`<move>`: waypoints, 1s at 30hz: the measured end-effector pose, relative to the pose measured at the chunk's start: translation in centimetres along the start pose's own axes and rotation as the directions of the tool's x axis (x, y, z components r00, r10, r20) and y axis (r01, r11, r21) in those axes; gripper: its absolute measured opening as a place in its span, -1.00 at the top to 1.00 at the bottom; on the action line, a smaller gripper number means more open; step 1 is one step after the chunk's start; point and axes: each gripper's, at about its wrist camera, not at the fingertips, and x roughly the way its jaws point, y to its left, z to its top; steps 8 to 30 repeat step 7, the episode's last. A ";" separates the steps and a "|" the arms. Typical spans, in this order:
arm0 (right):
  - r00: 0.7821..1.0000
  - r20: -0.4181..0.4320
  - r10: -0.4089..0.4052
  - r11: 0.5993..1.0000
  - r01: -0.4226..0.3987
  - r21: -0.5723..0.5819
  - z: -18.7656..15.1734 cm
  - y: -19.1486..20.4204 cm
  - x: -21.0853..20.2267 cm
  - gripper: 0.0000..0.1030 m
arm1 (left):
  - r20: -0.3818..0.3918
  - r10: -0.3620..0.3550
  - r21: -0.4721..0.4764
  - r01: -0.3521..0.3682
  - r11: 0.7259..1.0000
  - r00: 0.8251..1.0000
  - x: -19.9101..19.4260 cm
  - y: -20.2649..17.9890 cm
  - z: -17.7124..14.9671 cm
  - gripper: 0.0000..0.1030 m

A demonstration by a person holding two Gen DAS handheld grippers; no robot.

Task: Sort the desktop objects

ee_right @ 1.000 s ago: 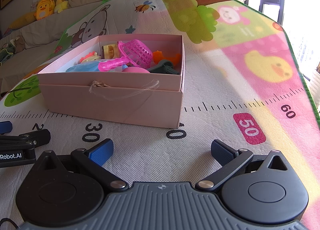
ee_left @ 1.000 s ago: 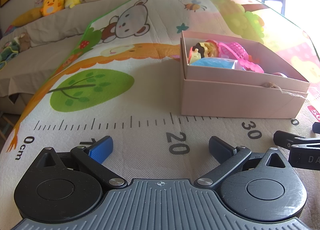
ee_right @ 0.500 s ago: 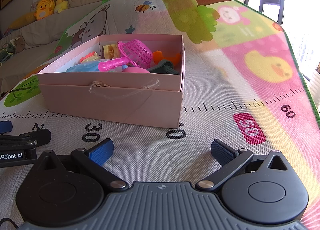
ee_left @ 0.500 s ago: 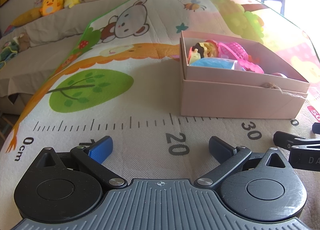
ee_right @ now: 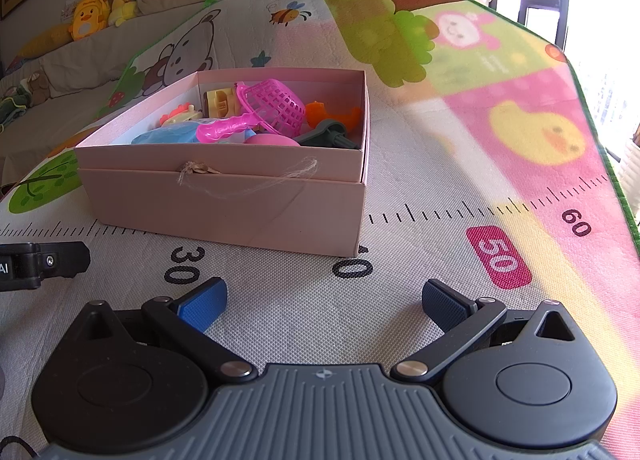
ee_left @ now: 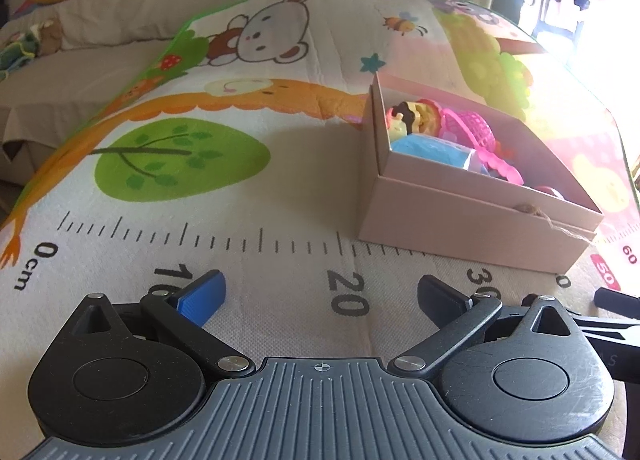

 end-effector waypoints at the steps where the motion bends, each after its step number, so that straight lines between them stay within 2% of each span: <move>1: 1.000 0.000 0.000 1.000 0.000 0.000 0.0 0.0 0.0 -1.00 | -0.005 0.008 0.012 -0.008 1.000 1.000 0.0 -0.2 0.0 -1.00; 30: 1.000 0.000 0.000 1.000 0.000 0.000 0.0 0.0 0.0 -1.00 | 0.002 0.001 0.006 -0.001 1.000 1.000 0.0 -0.1 0.0 -1.00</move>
